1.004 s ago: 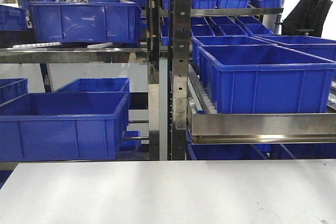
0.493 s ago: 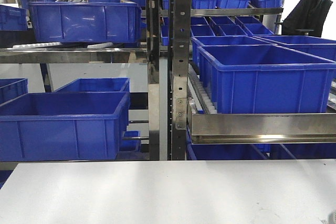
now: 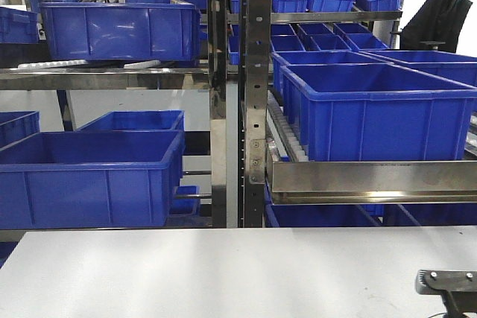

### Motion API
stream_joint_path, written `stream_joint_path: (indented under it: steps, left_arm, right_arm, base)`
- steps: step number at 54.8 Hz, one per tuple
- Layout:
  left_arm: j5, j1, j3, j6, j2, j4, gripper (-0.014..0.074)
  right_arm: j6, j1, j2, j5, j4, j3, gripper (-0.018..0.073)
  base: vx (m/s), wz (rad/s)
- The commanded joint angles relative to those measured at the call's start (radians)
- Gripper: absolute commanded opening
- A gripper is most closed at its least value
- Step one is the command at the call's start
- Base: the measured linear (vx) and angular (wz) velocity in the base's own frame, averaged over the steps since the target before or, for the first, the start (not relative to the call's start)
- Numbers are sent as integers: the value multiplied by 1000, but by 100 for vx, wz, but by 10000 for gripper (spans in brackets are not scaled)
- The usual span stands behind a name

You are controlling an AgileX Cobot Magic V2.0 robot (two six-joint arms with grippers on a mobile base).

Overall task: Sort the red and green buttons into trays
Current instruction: 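Lift both held buttons off the white table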

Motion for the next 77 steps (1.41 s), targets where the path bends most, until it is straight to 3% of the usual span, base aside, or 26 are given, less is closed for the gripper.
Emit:
stream_joint_path:
  steps: [1, 26, 46, 60, 70, 77]
  left_arm:
    - [-64, -9, -17, 0, -30, -10, -4]
    - [-101, -9, -17, 0, -30, -10, 0]
    - [-136, -9, -17, -1, -32, -3, 0]
    - [-136, -9, -17, -24, -67, 124, 0]
    - [-130, -9, -17, -126, -191, 141, 0]
    - [-87, -9, -17, -133, -300, 152, 0]
  right_arm:
    - [-25, -6, 28, -68, -6, -46, 589]
    - [-45, -6, 152, -90, 5, -70, 536]
    - [-45, -5, 152, -99, 6, -70, 235]
    - [-45, -5, 128, -103, 6, -70, -13]
    - [-45, -5, 40, -73, 6, -70, -15]
    - [-45, -5, -53, -54, 6, -70, -13]
  base:
    - [0, 0]
    - [0, 0]
    - [0, 0]
    - [0, 0]
    - [0, 0]
    - [0, 0]
